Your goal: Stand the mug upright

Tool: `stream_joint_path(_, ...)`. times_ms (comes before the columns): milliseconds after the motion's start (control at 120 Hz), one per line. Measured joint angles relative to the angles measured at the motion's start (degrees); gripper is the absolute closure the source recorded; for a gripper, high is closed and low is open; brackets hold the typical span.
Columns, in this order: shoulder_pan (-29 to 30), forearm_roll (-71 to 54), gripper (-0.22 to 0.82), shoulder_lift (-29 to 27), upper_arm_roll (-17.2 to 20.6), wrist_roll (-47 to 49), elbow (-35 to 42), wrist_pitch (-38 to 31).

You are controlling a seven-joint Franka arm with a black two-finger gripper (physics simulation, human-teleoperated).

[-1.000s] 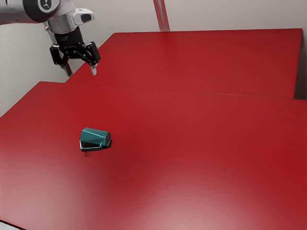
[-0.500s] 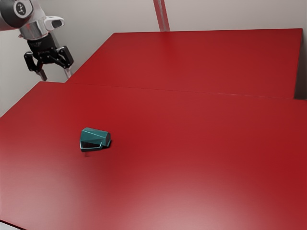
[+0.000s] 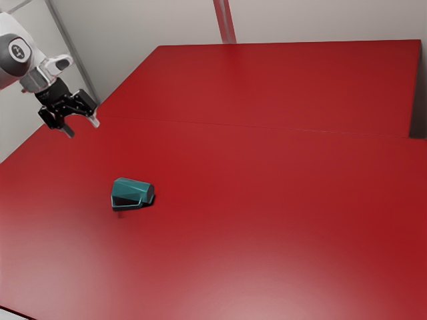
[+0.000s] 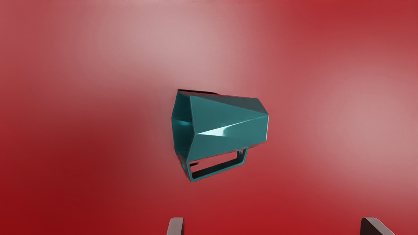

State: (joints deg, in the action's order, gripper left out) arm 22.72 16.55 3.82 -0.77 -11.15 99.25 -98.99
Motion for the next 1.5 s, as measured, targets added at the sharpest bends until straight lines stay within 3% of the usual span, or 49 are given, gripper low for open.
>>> stream_joint_path(350, 3.6, 16.4, 0.02, 1.5, -1.9, -15.7, 11.5, -10.4)
stream_joint_path(750, 6.3, 30.0, 0.02, 5.4, -2.4, -29.7, 18.5, -13.6)
stream_joint_path(1500, 7.3, 37.0, 0.02, 11.5, -2.6, -44.3, 19.8, -14.1)
